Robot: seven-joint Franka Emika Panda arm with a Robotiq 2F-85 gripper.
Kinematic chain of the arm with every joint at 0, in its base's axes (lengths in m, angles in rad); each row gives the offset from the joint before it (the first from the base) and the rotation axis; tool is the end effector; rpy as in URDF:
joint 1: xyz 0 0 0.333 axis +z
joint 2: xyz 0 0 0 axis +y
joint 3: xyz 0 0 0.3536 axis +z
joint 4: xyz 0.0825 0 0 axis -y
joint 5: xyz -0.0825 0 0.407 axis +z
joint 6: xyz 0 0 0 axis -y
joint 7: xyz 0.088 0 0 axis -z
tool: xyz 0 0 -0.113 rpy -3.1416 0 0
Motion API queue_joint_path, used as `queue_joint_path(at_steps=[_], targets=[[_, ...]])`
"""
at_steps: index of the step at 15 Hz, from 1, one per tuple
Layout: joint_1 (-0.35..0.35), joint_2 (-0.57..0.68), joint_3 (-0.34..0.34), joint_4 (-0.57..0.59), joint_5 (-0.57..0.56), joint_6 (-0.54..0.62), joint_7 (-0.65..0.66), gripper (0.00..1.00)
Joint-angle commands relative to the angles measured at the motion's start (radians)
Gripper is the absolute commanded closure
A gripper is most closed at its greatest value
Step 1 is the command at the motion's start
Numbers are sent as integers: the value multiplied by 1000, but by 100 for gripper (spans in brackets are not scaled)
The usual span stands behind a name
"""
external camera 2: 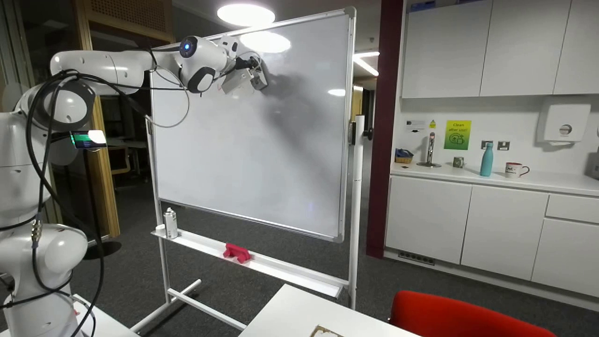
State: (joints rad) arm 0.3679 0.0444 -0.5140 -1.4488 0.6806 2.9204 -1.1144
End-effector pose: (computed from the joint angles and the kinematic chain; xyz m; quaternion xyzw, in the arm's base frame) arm 0.6095 -0.1167 0.8580 0.7205 0.1636 0.6559 0.1549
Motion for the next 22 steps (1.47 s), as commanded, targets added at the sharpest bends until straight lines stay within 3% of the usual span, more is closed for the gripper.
queue_joint_path(at_steps=[1, 12, 22], targets=[[24, 44, 44, -39, 52, 32, -104, 66], [34, 41, 132, -131, 36, 27, -182, 66], [39, 12, 161, -169, 38, 38, -287, 66]])
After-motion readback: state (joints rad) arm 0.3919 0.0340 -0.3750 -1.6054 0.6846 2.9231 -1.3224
